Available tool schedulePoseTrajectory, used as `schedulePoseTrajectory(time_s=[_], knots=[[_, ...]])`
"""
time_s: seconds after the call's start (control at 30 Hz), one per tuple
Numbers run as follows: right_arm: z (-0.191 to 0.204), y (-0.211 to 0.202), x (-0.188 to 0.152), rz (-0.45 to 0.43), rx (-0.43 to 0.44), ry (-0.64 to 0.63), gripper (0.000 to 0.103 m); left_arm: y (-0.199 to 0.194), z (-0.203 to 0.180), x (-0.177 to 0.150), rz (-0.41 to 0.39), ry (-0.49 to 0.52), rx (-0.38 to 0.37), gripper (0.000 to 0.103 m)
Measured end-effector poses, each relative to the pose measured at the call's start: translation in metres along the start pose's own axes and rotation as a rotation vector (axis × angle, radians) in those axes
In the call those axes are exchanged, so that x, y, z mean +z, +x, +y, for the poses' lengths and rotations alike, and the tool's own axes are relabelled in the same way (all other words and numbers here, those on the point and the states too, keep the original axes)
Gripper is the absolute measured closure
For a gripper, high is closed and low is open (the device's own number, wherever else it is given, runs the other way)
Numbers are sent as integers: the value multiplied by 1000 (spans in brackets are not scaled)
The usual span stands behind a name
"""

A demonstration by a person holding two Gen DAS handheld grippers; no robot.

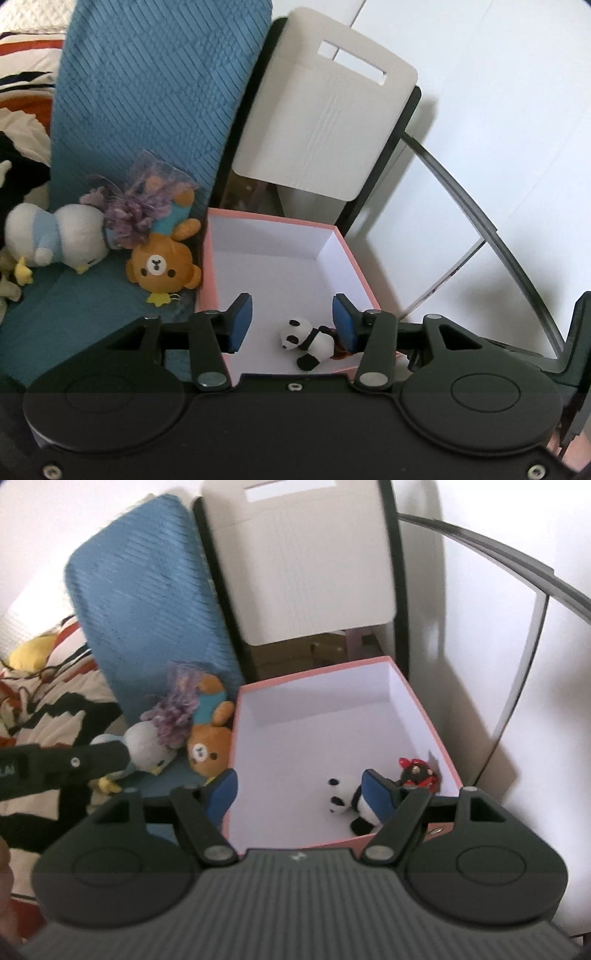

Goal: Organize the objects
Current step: 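Lower and release the red figure from right tool while left tool releases panda into box, then withdraw both open tools up and away from the pink box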

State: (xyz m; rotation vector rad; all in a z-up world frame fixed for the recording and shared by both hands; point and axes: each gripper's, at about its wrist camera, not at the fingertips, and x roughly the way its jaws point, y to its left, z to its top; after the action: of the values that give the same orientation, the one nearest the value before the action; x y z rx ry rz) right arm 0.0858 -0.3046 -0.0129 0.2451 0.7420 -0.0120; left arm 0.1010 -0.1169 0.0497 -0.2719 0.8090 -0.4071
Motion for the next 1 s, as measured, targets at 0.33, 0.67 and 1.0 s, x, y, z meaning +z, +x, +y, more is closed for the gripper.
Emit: schedulePoseTrajectory(time_s=[0.33,0.67,1.0], knots=[[48,-51,-20,-100,94,-85,28,-69,24,-18,-89,13,33,53],[81,-71,-43,-153,172,-126,28,-120,50,-30,-166,27,93,44],[91,-71,-66,-203,207,-122,9,-147,69,-40,-259,48,150,0]])
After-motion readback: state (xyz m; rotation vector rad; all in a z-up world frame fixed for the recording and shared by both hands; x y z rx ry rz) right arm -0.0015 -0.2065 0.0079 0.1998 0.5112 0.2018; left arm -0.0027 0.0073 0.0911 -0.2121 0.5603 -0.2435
